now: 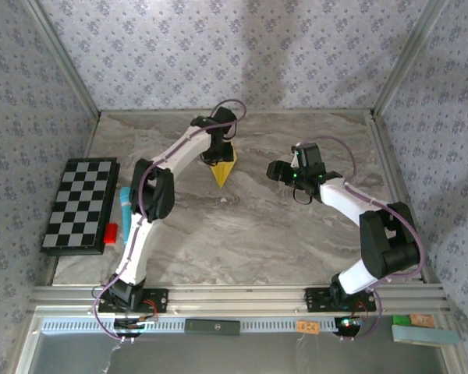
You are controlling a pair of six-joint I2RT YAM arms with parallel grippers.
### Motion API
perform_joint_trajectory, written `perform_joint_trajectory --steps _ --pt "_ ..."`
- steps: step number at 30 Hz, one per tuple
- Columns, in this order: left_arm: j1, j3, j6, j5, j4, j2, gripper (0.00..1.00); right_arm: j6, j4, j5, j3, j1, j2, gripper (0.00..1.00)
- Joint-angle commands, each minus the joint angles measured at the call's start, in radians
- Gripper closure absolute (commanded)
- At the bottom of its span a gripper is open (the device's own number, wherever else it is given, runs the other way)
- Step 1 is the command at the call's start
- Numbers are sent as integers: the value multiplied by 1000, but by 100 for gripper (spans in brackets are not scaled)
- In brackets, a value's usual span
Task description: Fold a paper plane with a square sheet of paper (pick it up from the middle)
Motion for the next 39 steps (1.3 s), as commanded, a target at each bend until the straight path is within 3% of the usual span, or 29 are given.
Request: perform_joint_trajectory --steps 1,7,13,14,16,18,20,25,30,34,39 --pt "-4 -12 -8 -35 -23 -95 53 -18 -44 27 37 -7 -17 26" --pt "0 -121 1 -141 40 -291 48 -97 -115 91 95 -23 -85 24" --pt "23 -477 31 -348 254 -631 33 -230 -151 260 128 -25 -211 15" --pt "27 -553 44 -401 300 -692 33 -236 -131 315 106 -22 -246 9" --pt "40 -679 54 -501 345 -799 23 -273 -86 396 54 -25 -317 0" --pt "59 -819 71 -598 412 -907 9 -296 -62 471 11 -27 -386 0" --pt "102 -956 81 -624 490 -999 0 -304 -59 530 -34 -33 -434 0" --pt "270 -1314 93 -595 743 -1207 0 -324 16 670 -167 -74 -487 0" --pt "374 -1593 266 -489 1000 -1361 0 -312 77 762 -292 -167 -458 0" --pt "422 -1717 351 -455 1133 -1376 0 -251 100 677 -343 -278 -394 0" --pt "493 -1807 394 -324 1330 -1303 0 -365 384 591 -457 -299 -332 0"
